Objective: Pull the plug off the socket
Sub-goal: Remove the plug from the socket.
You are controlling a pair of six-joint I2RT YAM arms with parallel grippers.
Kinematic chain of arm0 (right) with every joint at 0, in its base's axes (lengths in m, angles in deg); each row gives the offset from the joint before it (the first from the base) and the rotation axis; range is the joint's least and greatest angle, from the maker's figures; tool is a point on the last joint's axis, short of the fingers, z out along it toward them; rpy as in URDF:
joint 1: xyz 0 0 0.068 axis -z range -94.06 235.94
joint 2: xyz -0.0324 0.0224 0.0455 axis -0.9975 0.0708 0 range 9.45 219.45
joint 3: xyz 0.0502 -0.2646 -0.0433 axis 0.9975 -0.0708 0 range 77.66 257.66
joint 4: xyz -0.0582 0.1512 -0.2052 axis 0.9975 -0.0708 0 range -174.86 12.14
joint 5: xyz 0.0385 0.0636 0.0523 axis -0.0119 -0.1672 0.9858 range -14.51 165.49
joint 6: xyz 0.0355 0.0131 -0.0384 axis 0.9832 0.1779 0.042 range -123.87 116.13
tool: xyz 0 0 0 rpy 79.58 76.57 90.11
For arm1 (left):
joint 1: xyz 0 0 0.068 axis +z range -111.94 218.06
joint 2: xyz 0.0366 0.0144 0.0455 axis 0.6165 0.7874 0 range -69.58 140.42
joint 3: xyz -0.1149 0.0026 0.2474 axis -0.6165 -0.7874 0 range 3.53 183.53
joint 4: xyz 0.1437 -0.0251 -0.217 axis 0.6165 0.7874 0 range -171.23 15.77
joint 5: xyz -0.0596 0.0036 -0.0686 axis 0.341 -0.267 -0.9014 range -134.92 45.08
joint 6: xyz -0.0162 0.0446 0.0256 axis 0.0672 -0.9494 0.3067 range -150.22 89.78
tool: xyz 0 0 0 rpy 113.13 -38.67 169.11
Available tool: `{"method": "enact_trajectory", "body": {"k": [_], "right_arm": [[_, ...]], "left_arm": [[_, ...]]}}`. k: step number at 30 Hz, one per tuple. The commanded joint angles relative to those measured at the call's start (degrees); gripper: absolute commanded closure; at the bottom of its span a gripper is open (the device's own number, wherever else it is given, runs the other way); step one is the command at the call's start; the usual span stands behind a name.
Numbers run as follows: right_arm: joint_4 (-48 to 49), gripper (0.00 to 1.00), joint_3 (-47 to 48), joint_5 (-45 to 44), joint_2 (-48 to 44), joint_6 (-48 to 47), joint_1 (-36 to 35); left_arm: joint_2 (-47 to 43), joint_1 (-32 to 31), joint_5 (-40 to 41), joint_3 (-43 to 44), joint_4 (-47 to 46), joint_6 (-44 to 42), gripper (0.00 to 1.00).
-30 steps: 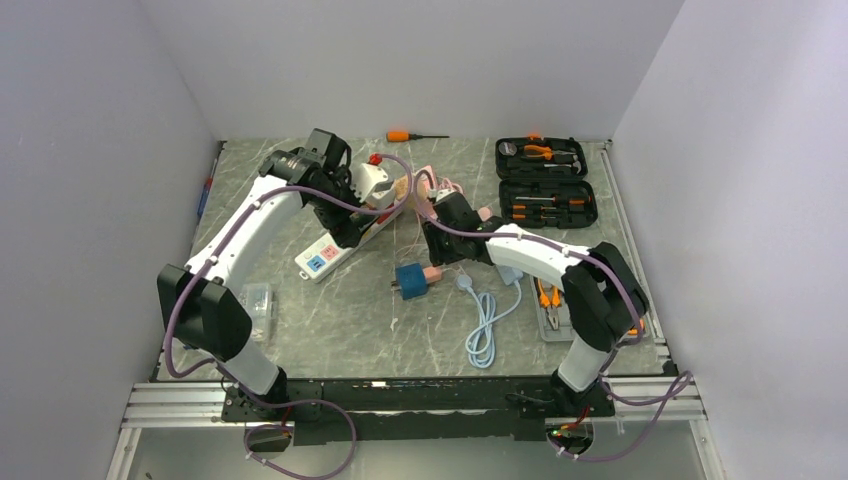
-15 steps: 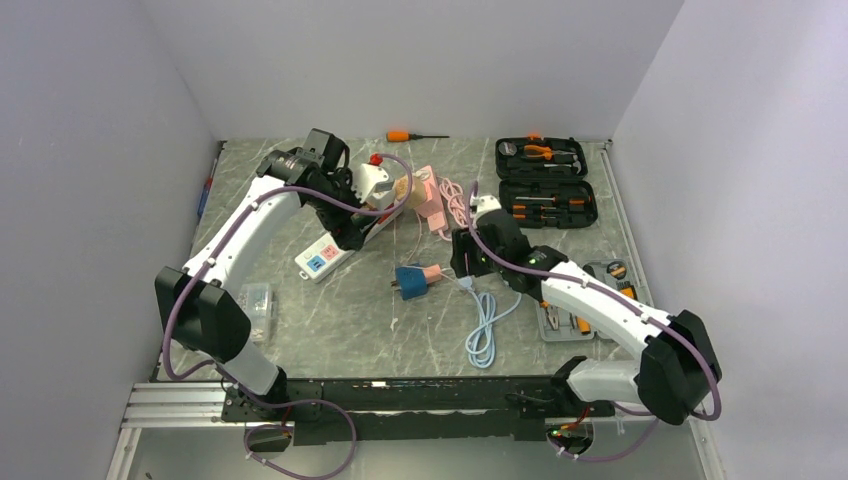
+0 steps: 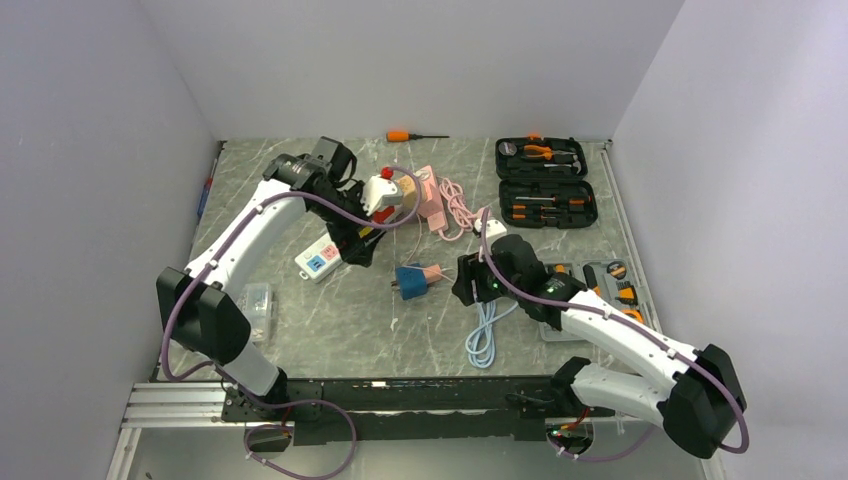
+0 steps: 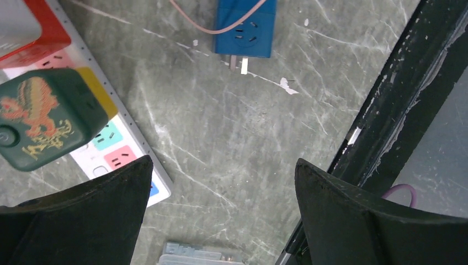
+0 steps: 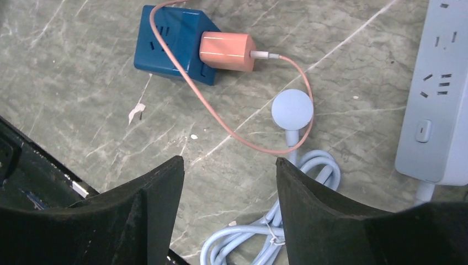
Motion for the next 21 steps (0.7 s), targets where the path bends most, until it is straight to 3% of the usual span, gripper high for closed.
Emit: {"method": "enact_trajectory", "body": {"k": [1,7,11,17,21], "right_arm": [[4.09,0.35,-1.78,0.29,-2.14,-0.28,-1.40],[7.04,0.39,-1.92,-4.54,4.09,0.06,-2.81],[10.36,0.57,-1.41,-14.41,10.53,3.28,-2.81],[8.71,1.00,-0.72,-26.47,11.95,5.31,-2.75],[9.27,1.00,-1.18,-29.89,12.19,5.98,-2.32]], "left_arm": [[-1.55,-1.28,-1.89,1.17,2.13,-2.61,0.01],[-2.41,-1.52,-2.30,1.19,1.70,-3.04,0.01],[-6.40,-2.45,-1.99,-5.70,-5.84,-4.42,0.00],[-8.41,-5.86,0.57,-9.88,-8.24,-6.16,0.01],[-7.48,-7.59,1.61,-9.80,-8.81,-5.79,0.01]]}}
